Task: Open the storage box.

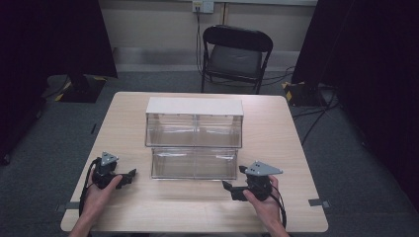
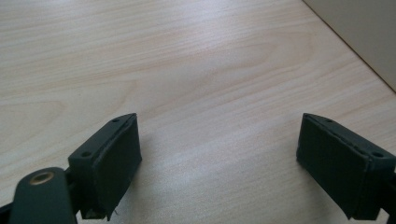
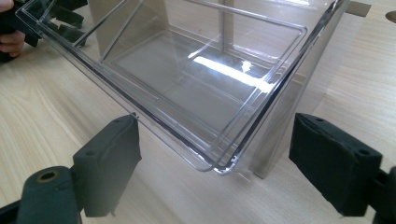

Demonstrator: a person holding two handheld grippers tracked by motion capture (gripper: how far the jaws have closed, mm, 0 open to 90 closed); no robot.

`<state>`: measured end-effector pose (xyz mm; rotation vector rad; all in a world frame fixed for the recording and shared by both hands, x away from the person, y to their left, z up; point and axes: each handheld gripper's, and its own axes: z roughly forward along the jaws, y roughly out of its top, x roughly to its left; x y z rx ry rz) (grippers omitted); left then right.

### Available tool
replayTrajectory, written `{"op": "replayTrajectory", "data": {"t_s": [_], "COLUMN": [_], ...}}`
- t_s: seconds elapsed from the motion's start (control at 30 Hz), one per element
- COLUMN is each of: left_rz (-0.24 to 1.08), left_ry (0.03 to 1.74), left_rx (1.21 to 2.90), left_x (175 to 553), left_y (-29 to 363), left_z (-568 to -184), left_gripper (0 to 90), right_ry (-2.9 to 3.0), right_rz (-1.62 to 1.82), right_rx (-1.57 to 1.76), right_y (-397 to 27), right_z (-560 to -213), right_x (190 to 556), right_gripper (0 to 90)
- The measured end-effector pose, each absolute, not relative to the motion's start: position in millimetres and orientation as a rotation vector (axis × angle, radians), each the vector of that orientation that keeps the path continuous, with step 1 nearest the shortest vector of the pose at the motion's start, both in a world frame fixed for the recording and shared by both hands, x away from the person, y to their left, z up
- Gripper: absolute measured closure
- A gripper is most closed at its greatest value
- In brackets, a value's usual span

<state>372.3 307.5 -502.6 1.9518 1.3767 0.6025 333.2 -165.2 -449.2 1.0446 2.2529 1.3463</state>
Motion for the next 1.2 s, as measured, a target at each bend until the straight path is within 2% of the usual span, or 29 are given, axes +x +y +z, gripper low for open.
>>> {"op": "replayTrajectory", "data": {"t_s": [1.2], "left_rz": [0.603], "left_ry": [1.376], "left_rx": [1.955], "left_x": [372.3], "left_y": [307.6], "left_z": [-502.6], "left_gripper": [13.1], "right_ry": [2.244], "right_rz": [1.376], "right_rx": [1.026], "right_y": [-164.5], "right_z": [-439.9], "right_x": [333.3], "right_gripper": [16.1]}}
